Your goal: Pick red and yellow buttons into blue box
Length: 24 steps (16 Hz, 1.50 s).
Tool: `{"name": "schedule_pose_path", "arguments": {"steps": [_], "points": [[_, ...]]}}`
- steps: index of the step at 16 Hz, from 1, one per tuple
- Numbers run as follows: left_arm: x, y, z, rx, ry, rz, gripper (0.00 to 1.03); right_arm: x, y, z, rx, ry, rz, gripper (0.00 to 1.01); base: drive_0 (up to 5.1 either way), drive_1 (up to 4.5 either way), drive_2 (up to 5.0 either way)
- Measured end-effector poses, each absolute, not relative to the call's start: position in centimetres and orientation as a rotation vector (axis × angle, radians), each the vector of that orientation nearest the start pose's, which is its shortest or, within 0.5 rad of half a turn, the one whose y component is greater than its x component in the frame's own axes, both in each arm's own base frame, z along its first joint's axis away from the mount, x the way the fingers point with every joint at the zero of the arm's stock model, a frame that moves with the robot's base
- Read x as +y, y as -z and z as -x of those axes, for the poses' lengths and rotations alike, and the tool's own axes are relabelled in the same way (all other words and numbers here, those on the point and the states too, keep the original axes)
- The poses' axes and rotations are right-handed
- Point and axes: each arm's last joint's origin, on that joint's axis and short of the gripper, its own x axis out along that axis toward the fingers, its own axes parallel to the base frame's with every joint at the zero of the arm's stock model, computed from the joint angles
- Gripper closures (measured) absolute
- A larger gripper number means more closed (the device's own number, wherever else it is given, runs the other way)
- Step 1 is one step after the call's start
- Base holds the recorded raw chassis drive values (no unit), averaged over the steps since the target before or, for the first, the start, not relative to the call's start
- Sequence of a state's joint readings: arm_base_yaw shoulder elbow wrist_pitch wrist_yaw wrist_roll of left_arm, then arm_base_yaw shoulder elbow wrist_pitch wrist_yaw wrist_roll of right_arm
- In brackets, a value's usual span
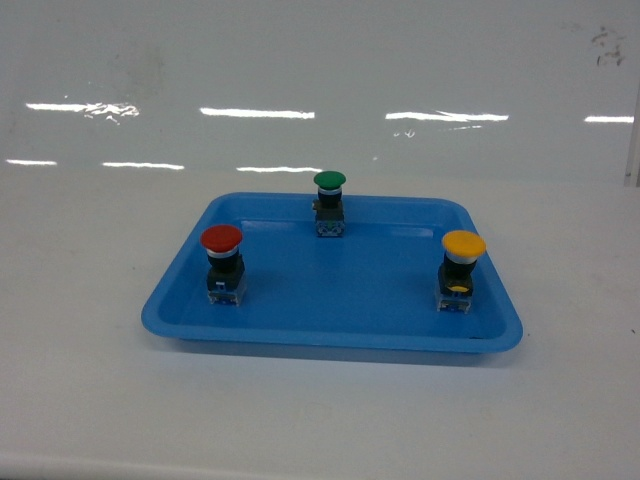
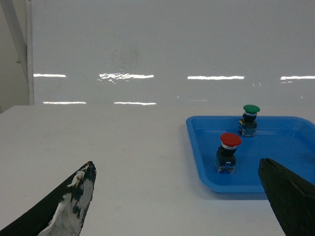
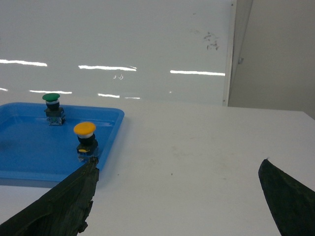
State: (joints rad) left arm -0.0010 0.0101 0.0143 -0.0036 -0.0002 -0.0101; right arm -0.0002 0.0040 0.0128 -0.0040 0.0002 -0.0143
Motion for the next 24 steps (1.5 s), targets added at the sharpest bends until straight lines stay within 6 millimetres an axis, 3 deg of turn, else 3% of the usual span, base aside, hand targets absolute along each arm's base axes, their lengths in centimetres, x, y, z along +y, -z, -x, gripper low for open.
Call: {"name": "schedule_pose_path", "arguments": {"steps": [4,6,7,9,16,18,21,24], "points": [[0.0,-16.7,-9.7,-0.001,0.001,0.01,0.05,0.0,-16.7,-9.7,-0.005,0.0,0.014,0.03,0.0,0.0,0.0],[0.0,-16.7,-9.7,-0.001,0.001,0.009,0.21,0.0,-16.7,-9.7,-0.005,0.0,0.014,0.03,0.0,0.0,0.0],[0.0,-16.7,-9.7,-0.001,0.001,0.01,0.2,0.0,-16.7,-9.7,-0.005,0.0,0.014,0.03,0.0,0.0,0.0],[0.0,-16.7,-9.7,-0.001,0.001,0.009,0.03,0.0,-16.9,-9.8,-0.02,-0.006,0.012,0.03,0.0,0.0,0.0],[0.0,-16.7,-9.7,-0.001,0.001,0.009,0.05,-1.0,-17.1,-14.8,-0.002,-0.107,0.008,0.03,0.0,0.0,0.0],[0.0,-16.7,-9.7,-0.001,0.001,0.01,0.05,-0.3,-17.8,-18.0,0.024,-0.16,0.041,0.03,0.0,0.0,0.0],[0.0,-16.9,-9.8,-0.015,0.0,0.005,0.05,-0.2,-19.0,-18.0,-0.009,-0.152,0.05,0.03,0.0,0.0,0.0],[0.4,-20.0,-12.1,-0.089,0.025,-0.02,0.05,0.0,-19.8,-17.8,-0.033,-0.155,0.053,0.03,0.0,0.0,0.0]]}}
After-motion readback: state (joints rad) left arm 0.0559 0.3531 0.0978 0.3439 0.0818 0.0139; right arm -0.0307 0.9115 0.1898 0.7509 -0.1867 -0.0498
